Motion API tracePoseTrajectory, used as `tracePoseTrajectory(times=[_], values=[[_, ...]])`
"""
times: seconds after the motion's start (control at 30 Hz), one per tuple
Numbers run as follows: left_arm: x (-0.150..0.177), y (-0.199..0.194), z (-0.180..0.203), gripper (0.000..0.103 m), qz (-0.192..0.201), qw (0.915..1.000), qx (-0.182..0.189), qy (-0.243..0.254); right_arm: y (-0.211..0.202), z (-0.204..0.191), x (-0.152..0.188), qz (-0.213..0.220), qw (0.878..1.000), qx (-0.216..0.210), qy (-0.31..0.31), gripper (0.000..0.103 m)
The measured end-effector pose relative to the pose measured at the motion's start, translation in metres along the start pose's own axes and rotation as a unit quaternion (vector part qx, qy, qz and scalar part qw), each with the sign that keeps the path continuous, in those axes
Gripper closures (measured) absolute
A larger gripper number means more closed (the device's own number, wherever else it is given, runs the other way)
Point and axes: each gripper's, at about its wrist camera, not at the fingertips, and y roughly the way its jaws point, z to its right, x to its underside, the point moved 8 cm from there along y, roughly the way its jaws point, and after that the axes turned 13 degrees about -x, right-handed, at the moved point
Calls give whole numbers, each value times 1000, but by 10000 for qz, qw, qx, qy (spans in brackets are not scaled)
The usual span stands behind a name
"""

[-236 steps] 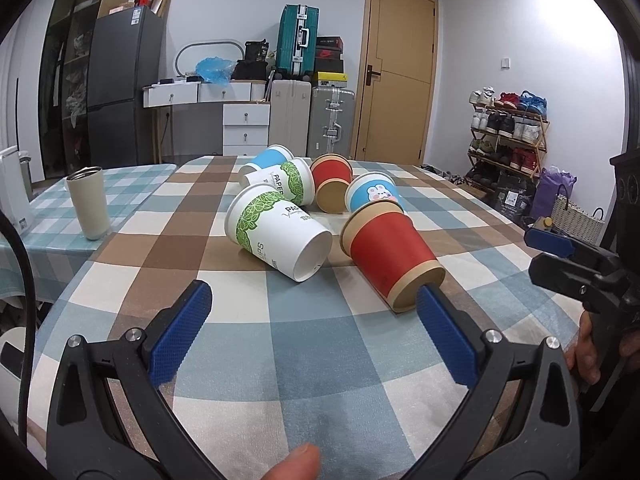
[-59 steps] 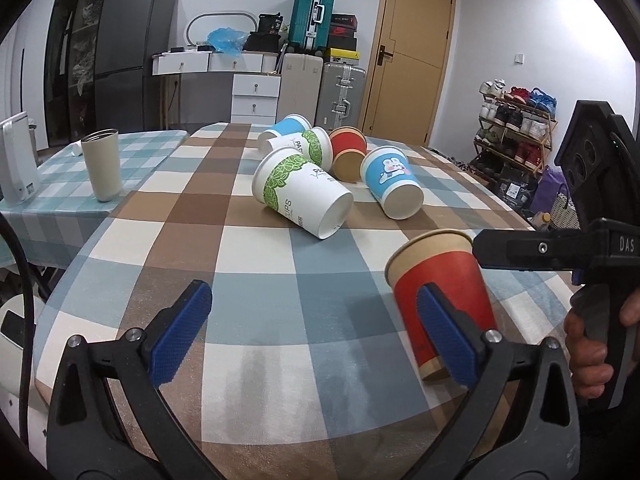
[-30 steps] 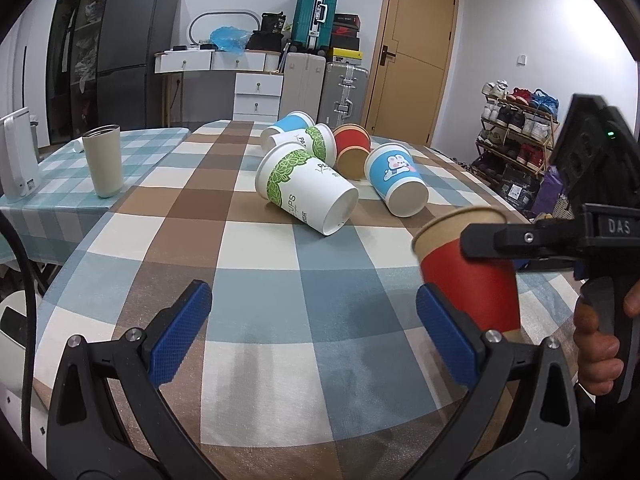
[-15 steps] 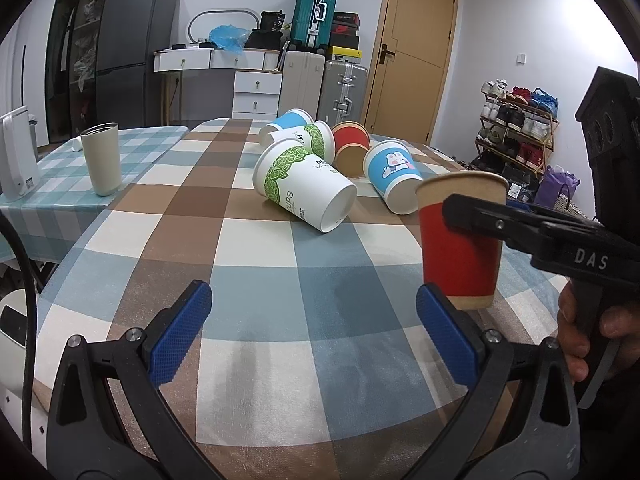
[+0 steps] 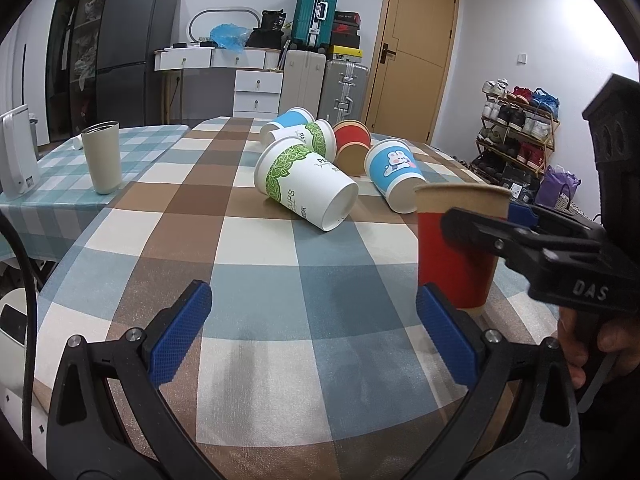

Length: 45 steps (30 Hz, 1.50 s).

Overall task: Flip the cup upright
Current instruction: 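Grasp the upright red cup with the right tool and lower it onto the table, then open the right tool and withdraw from the upright red cup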

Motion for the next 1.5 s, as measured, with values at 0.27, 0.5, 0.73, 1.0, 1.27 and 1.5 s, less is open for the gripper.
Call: tracePoseTrajectory(times=[0.27, 0.5, 0.73, 1.0, 1.27, 1.5], values=[[0, 1, 0, 1, -4, 10000, -2, -3, -13, -12, 15, -108, 9996, -63, -266, 39], [1, 1, 0, 1, -12, 10000, 5, -2, -7, -4, 11, 108, 9993, 258, -244, 39], [1, 1, 0, 1, -12, 10000, 14, -10, -1, -9, 11, 78, 9981, 412, -454, 37], [0, 0, 2, 1, 38, 9999, 83, -47, -14, -3, 11, 254, 9990, 148, -350, 12], [-3, -7, 5, 1, 181, 9996, 191, -125, -44, 5, 12, 580, 9973, -226, -390, 0], [-6, -16, 11, 1, 498, 9984, 237, -80, -63, 11, 18, 894, 9942, -493, -345, 0]])
